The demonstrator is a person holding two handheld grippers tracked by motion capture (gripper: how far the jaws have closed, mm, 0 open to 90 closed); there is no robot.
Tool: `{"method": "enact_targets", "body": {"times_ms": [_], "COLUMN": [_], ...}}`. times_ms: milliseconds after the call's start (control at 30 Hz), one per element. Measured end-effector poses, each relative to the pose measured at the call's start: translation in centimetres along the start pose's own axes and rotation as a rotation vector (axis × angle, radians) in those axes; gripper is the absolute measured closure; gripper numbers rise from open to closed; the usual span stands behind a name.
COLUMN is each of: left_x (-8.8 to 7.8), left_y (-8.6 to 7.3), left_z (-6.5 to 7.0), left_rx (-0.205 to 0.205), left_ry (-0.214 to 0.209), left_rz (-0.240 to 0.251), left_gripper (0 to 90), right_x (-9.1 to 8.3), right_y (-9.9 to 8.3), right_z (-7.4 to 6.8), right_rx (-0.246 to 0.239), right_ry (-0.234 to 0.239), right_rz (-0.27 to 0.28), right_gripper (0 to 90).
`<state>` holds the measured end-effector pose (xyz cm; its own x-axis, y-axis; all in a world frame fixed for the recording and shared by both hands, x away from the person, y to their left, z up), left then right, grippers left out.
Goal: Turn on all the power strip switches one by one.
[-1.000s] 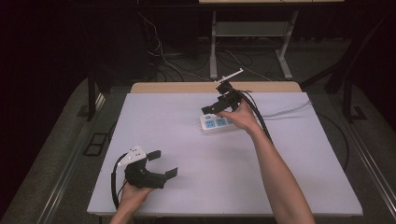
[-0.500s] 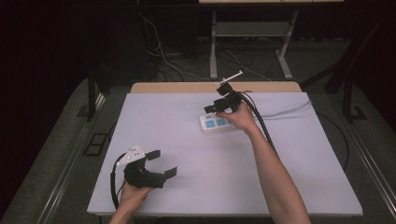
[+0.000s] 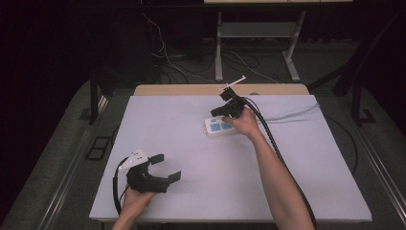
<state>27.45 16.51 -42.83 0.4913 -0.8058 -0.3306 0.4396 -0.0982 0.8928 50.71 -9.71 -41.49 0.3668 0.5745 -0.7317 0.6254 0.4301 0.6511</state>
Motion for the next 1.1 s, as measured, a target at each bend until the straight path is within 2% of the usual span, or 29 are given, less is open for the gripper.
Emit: {"method": "enact_targets", "body": {"times_ms": [33,100,233,433,533,767,1100], "left_x": [0.0,0.0,0.0,0.0,0.0,0.0,0.0], "left_y": [0.0,0.0,0.0,0.0,0.0,0.0,0.0], "left_z": [0.0,0.0,0.0,0.0,0.0,0.0,0.2], "left_rx": [0.000,0.003,0.004,0.004,0.005,0.005,0.011], "left_ry": [-0.002,-0.007,-0.009,-0.007,-0.006,-0.006,-0.004], "left_rz": [0.000,-0.004,-0.003,-0.004,-0.004,-0.004,-0.006], "left_gripper": [0.0,0.0,0.0,0.0,0.0,0.0,0.0], "right_x": [0.1,0.4,0.9,1.7,2.0,2.2,2.3], "right_y": [-0.1,-0.2,-0.4,-0.7,-1.0,-1.1,-1.2], "right_z": [0.0,0.0,0.3,0.6,0.8,1.1,1.0], "right_rx": [-0.010,-0.026,-0.011,0.013,0.014,0.034,-0.011], "right_ry": [0.003,-0.004,-0.005,0.022,0.007,0.028,0.020], "right_rz": [-0.002,-0.013,-0.013,-0.019,-0.040,-0.041,-0.046], "right_gripper": [89.9,90.0,90.0,90.0,90.0,90.0,90.0]}}
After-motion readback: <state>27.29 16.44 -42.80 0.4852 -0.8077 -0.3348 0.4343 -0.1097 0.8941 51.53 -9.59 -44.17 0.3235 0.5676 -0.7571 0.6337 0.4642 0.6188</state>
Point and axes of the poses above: each handheld gripper's, and its own axes: x roughly forward along the jaws, y roughly out of its top, z roughly to its right, the point moved 3 cm from there along x, roughly forward along the jaws, and after that the axes turned 4 degrees about -y, right-handed, at the moved point
